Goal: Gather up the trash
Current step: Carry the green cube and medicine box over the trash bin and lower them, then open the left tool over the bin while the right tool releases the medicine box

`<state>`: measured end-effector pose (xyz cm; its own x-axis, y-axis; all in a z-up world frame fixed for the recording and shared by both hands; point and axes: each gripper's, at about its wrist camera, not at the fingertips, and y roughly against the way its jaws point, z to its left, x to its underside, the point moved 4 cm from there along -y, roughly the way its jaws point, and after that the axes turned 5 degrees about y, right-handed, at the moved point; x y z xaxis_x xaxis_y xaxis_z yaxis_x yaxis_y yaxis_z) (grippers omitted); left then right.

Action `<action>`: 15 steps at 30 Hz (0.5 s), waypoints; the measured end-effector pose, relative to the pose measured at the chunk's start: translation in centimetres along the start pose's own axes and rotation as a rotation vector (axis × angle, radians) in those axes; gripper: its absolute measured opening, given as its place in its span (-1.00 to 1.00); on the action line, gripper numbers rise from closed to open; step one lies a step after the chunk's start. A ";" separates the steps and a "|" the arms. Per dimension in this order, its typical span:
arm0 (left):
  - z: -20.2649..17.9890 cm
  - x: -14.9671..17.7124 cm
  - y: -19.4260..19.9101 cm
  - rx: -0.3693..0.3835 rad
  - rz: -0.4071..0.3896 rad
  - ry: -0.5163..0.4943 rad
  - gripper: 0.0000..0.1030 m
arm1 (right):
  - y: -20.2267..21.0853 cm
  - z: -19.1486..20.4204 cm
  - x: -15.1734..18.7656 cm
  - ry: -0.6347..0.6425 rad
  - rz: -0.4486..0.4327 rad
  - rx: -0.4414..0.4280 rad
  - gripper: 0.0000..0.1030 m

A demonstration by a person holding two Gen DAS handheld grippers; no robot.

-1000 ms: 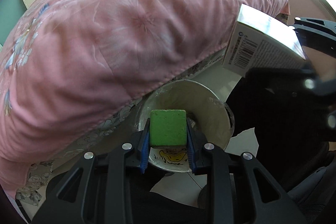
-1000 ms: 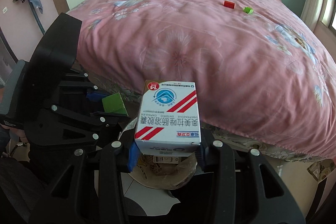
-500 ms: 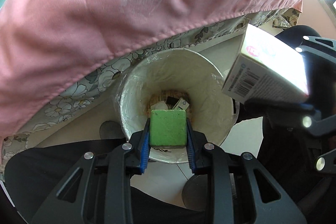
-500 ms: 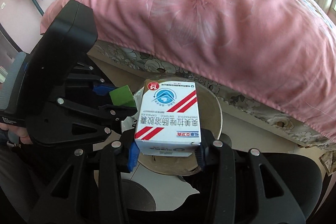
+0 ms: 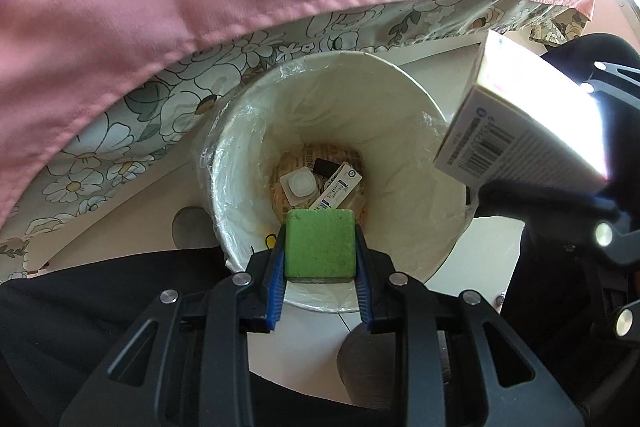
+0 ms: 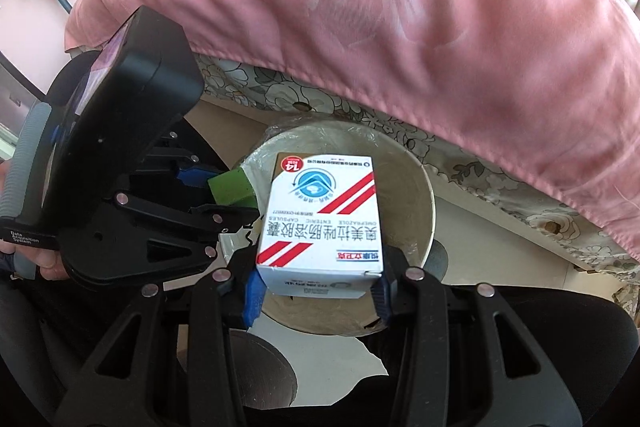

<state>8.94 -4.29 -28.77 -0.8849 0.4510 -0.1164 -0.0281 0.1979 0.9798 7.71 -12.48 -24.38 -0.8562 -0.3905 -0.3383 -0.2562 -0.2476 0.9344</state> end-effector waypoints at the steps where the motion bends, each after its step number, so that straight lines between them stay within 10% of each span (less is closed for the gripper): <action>1: 0.1 -0.2 -0.5 0.006 0.004 -0.001 -0.38 | -0.2 -0.1 0.0 -0.002 0.006 -0.002 -0.15; 15: 1.7 -0.6 -3.0 0.043 0.055 0.047 -0.38 | -2.9 -0.4 -1.1 -0.019 0.053 -0.033 -0.15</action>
<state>10.30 -3.67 -31.89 -0.9054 0.4212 -0.0543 0.0401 0.2121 0.9764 9.56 -11.66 -26.80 -0.8765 -0.3871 -0.2862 -0.1960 -0.2562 0.9466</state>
